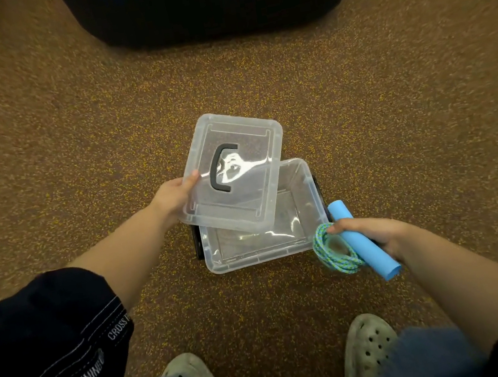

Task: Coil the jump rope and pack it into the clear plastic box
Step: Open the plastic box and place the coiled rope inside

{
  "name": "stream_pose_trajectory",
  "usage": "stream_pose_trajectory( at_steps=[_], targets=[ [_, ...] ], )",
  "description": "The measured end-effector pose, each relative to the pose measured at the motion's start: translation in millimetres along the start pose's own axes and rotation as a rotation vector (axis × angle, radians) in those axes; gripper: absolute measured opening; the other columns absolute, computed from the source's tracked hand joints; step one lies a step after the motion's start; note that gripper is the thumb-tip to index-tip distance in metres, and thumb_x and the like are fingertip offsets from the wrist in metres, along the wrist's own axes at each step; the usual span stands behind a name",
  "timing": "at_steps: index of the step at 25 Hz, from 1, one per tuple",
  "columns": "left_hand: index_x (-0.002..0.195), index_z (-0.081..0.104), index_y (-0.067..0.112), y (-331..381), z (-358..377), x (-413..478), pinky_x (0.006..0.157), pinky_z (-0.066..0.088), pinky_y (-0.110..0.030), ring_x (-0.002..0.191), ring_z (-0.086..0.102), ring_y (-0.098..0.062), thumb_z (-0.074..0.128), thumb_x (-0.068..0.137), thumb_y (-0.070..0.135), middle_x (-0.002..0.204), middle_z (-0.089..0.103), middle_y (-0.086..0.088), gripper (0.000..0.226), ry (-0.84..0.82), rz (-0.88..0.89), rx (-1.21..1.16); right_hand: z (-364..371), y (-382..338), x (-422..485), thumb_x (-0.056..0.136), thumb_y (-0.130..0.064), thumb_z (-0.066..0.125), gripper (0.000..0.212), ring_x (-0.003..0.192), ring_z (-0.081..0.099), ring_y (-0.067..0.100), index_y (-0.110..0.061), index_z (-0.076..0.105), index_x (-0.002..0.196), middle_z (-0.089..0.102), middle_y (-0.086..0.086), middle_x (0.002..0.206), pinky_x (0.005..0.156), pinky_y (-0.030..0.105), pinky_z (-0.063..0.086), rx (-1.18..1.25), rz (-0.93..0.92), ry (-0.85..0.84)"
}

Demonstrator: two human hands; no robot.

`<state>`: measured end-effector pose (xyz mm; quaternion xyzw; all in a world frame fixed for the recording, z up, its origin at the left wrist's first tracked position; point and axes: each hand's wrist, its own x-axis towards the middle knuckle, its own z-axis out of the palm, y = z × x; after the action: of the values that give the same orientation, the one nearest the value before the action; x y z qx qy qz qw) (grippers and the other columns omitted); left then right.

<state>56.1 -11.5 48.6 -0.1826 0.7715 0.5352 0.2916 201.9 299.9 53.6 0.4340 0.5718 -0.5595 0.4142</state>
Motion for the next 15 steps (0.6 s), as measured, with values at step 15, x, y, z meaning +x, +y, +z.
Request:
stream_pose_trajectory(
  at_steps=[15],
  targets=[
    [0.116, 0.062, 0.007, -29, -41, -13, 0.091, 0.047, -0.041, 0.111, 0.059, -0.035, 0.031, 0.093, 0.058, 0.121, 0.062, -0.016, 0.064, 0.179, -0.107, -0.024, 5, -97, -15, 0.083, -0.015, 0.068, 0.016, 0.048, 0.059, 0.008, -0.014, 0.053, 0.088, 0.062, -0.002, 0.058, 0.046, 0.021, 0.049, -0.305, -0.338, -0.049]
  ],
)
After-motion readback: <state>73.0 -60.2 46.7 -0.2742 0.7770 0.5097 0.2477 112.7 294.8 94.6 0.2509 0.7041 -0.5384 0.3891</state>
